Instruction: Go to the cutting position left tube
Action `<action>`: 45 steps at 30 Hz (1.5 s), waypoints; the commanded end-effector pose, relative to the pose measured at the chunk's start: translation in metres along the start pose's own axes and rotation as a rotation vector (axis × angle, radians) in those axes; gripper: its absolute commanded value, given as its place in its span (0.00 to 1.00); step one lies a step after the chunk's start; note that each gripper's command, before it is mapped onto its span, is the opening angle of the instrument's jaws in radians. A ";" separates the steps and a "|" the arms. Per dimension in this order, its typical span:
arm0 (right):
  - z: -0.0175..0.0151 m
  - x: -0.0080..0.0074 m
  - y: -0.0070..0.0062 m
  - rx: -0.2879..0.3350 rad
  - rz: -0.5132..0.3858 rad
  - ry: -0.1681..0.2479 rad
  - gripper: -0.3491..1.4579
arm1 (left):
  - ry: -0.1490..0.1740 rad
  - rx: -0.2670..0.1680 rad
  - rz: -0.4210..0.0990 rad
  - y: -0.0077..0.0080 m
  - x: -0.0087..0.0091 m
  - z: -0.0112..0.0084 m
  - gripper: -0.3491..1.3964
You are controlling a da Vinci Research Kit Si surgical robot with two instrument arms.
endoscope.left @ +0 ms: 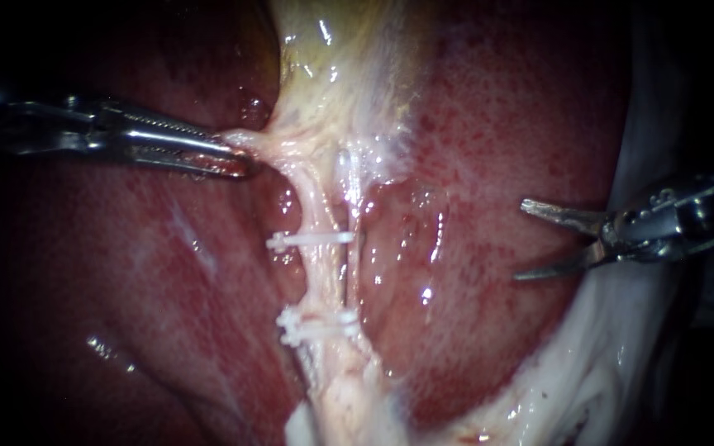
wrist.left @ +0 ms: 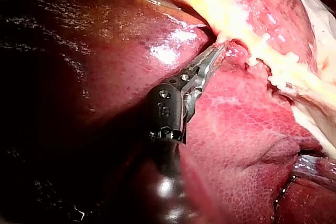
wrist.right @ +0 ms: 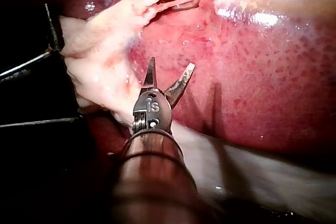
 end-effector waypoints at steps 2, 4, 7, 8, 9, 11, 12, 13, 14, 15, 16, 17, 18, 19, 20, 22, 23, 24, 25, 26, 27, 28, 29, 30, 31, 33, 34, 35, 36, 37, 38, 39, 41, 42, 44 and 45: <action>0.0000 0.0000 0.0000 0.001 -0.003 0.001 0.99 | -0.001 -0.004 -0.002 0.0002 0.0005 -0.0009 0.00; 0.0001 0.0000 0.0000 0.001 -0.002 0.004 0.99 | -0.001 -0.007 -0.006 0.0003 0.0012 -0.0020 0.00; 0.0001 0.0000 0.0000 0.001 -0.002 0.004 0.99 | 0.004 0.005 -0.011 0.0002 0.0021 -0.0041 0.00; 0.0001 0.0000 0.0000 0.001 -0.002 0.004 0.99 | 0.009 0.009 -0.012 0.0002 0.0024 -0.0048 0.00; 0.0001 0.0000 0.0000 0.000 -0.002 0.004 0.99 | 0.014 0.014 -0.014 0.0002 0.0026 -0.0054 0.00; 0.0001 0.0001 0.0000 0.003 -0.001 0.007 0.99 | 0.019 0.020 -0.018 0.0002 0.0030 -0.0065 0.00; 0.0001 0.0001 0.0000 0.005 -0.001 0.008 0.99 | 0.020 0.022 -0.019 0.0003 0.0031 -0.0068 0.00; 0.0002 0.0002 0.0000 0.010 0.000 0.012 0.99 | 0.020 0.023 -0.020 0.0003 0.0033 -0.0071 0.00; 0.0003 0.0003 -0.0001 0.024 0.001 0.017 0.99 | 0.020 0.023 -0.021 0.0004 0.0034 -0.0072 0.00; 0.0005 0.0005 -0.0001 0.034 0.003 0.024 0.99 | 0.020 0.024 -0.021 0.0005 0.0034 -0.0072 0.00; 0.0006 0.0007 -0.0002 0.050 0.005 0.033 0.99 | 0.021 0.025 -0.022 0.0006 0.0034 -0.0071 0.00; 0.0009 0.0010 -0.0003 0.083 0.006 0.048 0.99 | 0.021 0.026 -0.022 0.0007 0.0034 -0.0070 0.00; 0.0011 0.0012 -0.0005 0.119 0.007 0.066 0.99 | 0.021 0.026 -0.022 0.0008 0.0034 -0.0070 0.00; 0.0012 0.0015 -0.0006 0.139 0.007 0.079 0.99 | 0.021 0.027 -0.022 0.0009 0.0035 -0.0070 0.00; 0.0015 0.0019 -0.0009 0.161 0.005 0.092 0.99 | 0.021 0.027 -0.022 0.0010 0.0035 -0.0070 0.00; 0.0019 0.0026 -0.0014 0.186 -0.002 0.110 0.99 | 0.027 0.026 -0.023 0.0011 0.0035 -0.0070 0.00; 0.0021 0.0031 -0.0017 0.206 0.009 0.117 0.99 | 0.027 0.026 -0.023 0.0012 0.0035 -0.0070 0.00; 0.0024 0.0034 -0.0019 0.218 0.016 0.124 0.99 | 0.027 0.027 -0.024 0.0012 0.0035 -0.0070 0.00; 0.0026 0.0038 -0.0021 0.228 0.023 0.130 0.99 | 0.027 0.027 -0.024 0.0013 0.0036 -0.0070 0.00; 0.0029 0.0041 -0.0023 0.238 0.029 0.136 0.99 | 0.027 0.027 -0.024 0.0013 0.0036 -0.0070 0.00; 0.0033 0.0046 -0.0025 0.255 0.044 0.141 0.99 | 0.027 0.028 -0.024 0.0013 0.0036 -0.0069 0.00; 0.0037 0.0049 -0.0027 0.267 0.049 0.144 0.99 | 0.028 0.028 -0.024 0.0013 0.0036 -0.0069 0.00; 0.0041 0.0052 -0.0028 0.277 0.053 0.150 0.99 | 0.028 0.028 -0.024 0.0013 0.0036 -0.0069 0.00; 0.0048 0.0056 -0.0030 0.291 0.058 0.149 0.99 | 0.028 0.028 -0.024 0.0013 0.0036 -0.0069 0.00; 0.0054 0.0059 -0.0032 0.302 0.060 0.149 0.99 | 0.028 0.028 -0.024 0.0013 0.0036 -0.0069 0.00; 0.0069 0.0065 -0.0036 0.326 0.060 0.149 0.99 | 0.028 0.029 -0.024 0.0013 0.0035 -0.0068 0.00; 0.0076 0.0066 -0.0038 0.339 0.061 0.148 0.99 | 0.028 0.029 -0.024 0.0013 0.0035 -0.0068 0.00; 0.0086 0.0068 -0.0041 0.353 0.059 0.147 0.99 | 0.028 0.029 -0.023 0.0013 0.0035 -0.0068 0.00; 0.0093 0.0069 -0.0043 0.365 0.060 0.146 0.99 | 0.029 0.032 -0.023 0.0013 0.0035 -0.0068 0.00; 0.0100 0.0070 -0.0045 0.373 0.062 0.144 0.99 | 0.029 0.032 -0.023 0.0013 0.0034 -0.0068 0.00; 0.0107 0.0070 -0.0047 0.383 0.058 0.144 0.99 | 0.029 0.032 -0.023 0.0013 0.0034 -0.0067 0.00; 0.0115 0.0070 -0.0050 0.395 0.056 0.143 0.99 | 0.029 0.032 -0.023 0.0013 0.0034 -0.0067 0.00; 0.0126 0.0068 -0.0054 0.409 0.055 0.140 0.99 | 0.029 0.033 -0.023 0.0014 0.0034 -0.0067 0.00; 0.0130 0.0067 -0.0055 0.416 0.058 0.137 0.99 | 0.028 0.030 -0.023 0.0014 0.0033 -0.0067 0.00; 0.0140 0.0062 -0.0058 0.433 0.055 0.133 0.99 | 0.028 0.030 -0.023 0.0014 0.0033 -0.0066 0.00; 0.0143 0.0060 -0.0059 0.440 0.058 0.130 0.99 | 0.028 0.031 -0.023 0.0014 0.0033 -0.0066 0.00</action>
